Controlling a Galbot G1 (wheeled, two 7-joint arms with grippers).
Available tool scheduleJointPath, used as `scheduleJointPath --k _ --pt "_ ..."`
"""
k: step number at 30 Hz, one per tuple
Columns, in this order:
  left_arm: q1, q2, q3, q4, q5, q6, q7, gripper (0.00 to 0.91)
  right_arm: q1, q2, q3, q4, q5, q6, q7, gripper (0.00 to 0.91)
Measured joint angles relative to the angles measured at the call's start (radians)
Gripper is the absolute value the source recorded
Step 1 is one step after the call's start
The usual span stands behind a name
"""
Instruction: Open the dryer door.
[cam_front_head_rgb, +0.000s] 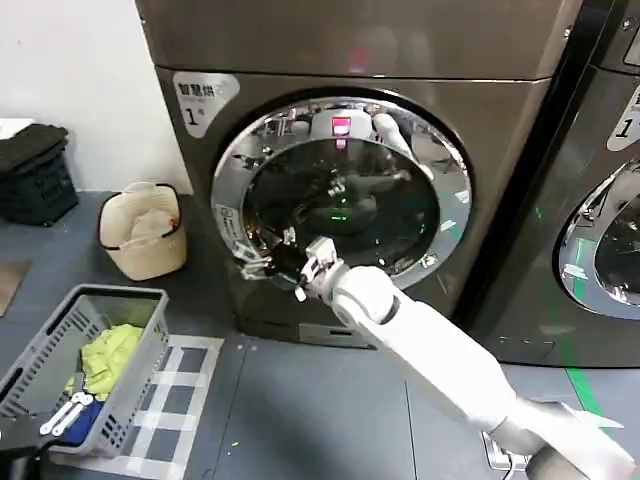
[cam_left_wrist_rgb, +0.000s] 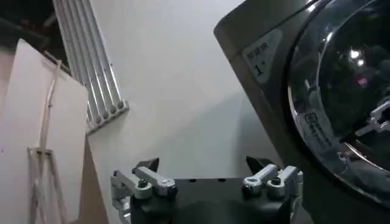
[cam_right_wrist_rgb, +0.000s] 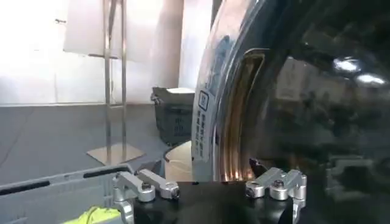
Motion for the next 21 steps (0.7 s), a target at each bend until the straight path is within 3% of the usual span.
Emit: scheduleJointPath --k 21 --pt "-0.002 0.0 -0.001 0.002 0.0 0.0 0.0 0.907 0.018 0.05 -0.01 -0.062 -0.011 0.003 -0.017 0.907"
